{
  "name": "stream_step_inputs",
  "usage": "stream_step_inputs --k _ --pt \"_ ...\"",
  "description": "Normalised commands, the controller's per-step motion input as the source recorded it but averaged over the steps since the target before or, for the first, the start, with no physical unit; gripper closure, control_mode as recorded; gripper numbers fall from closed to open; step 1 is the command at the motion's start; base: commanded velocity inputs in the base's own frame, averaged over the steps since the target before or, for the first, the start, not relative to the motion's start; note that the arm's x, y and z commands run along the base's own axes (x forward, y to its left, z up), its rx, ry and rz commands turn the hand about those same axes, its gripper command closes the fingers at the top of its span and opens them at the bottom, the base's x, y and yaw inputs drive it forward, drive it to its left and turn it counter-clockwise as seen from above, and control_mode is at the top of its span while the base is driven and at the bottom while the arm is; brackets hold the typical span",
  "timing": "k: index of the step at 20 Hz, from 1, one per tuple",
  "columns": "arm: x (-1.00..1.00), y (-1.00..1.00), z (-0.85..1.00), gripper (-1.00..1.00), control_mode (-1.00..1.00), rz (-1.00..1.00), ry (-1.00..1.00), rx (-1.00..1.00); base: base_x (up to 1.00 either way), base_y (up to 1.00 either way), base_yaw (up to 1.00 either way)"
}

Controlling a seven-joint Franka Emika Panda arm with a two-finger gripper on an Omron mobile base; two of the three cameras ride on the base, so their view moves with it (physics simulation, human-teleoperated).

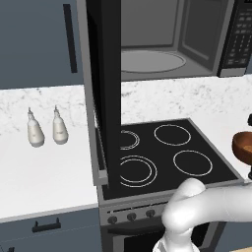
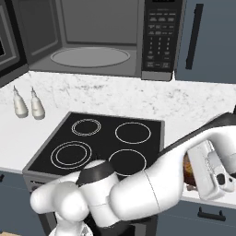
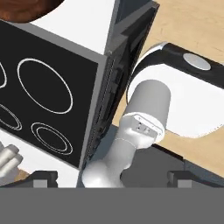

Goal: Open the microwave, place the bowl with waffle inside the microwave, then close the microwave door and turn it on.

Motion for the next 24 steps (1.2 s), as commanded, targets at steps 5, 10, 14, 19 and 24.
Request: stream_step_inputs --k 5,10,14,19,24 --pt "0.14 0.0 -0.55 -1.0 -1.0 -0.06 0.08 -0.01 0.0 0.0 0.0" --pt "0.61 0.08 -0.23 -1.0 -1.0 -0.15 0.11 -0.02 0.0 0.0 0.0" --pt "0.44 -0.15 -0.26 -1.0 -1.0 -0.24 0.16 0.0 0.0 0.0 0.0" --pt "0.0 -0.57 -0.52 -1.0 -1.0 -0.41 0.22 -0.03 0.0 0.0 0.0" --pt "0.18 -0.13 -0.12 -1.0 -1.0 -0.32 0.22 -0.01 0.0 0.0 0.0"
